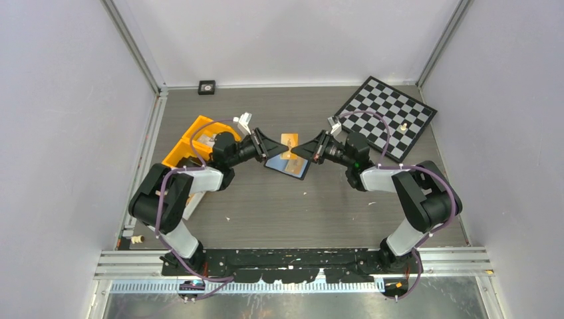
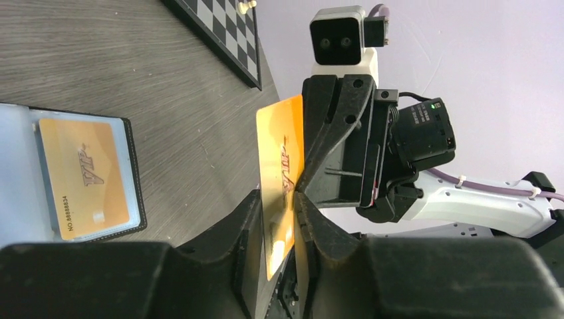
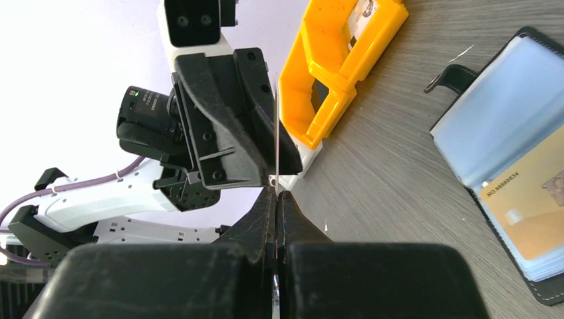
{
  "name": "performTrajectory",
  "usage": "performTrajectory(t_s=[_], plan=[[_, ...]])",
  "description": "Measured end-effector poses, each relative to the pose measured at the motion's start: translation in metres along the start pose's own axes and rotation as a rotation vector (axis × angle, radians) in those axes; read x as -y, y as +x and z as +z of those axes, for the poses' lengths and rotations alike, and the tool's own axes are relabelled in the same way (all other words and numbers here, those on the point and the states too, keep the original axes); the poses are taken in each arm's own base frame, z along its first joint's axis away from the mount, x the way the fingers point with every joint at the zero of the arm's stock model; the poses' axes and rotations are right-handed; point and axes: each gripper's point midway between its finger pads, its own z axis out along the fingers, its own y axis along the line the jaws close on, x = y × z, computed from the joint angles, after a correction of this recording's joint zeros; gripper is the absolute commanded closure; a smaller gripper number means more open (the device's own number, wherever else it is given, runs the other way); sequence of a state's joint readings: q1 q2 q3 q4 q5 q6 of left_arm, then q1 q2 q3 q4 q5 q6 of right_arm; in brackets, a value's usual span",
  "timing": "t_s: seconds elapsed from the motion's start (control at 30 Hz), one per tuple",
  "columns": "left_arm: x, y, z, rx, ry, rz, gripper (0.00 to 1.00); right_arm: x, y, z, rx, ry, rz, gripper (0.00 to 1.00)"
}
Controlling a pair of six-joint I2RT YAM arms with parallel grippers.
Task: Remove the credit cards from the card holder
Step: Place the credit card in the storage box.
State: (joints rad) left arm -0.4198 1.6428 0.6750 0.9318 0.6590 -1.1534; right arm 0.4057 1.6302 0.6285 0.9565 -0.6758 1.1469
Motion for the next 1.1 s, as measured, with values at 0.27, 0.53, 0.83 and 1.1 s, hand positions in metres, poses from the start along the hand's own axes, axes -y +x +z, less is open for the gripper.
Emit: performTrajectory(t_s=[0.27, 0.53, 0.83, 1.1], plan=[[0.001, -0.004, -0.003, 0.012, 0.008, -0.009, 1.00, 0.003, 0.005, 0.003, -0.017, 0.010, 0.000, 0.52], [-0.030, -0.025, -0.031, 0.128, -0.169, -0.022, 1.00, 0.020, -0.003, -0.007, 0.042, 0.118, -0.023, 0.51], [-0.060, -0.075, -0.114, 0.459, -0.690, 0.038, 1.00, 0.014, -0.021, -0.022, 0.133, 0.189, -0.107, 0.51], [-0.051, -0.117, -0.231, 0.754, -1.334, 0.000, 1.00, 0.027, -0.018, -0.025, 0.128, 0.241, -0.106, 0.51]])
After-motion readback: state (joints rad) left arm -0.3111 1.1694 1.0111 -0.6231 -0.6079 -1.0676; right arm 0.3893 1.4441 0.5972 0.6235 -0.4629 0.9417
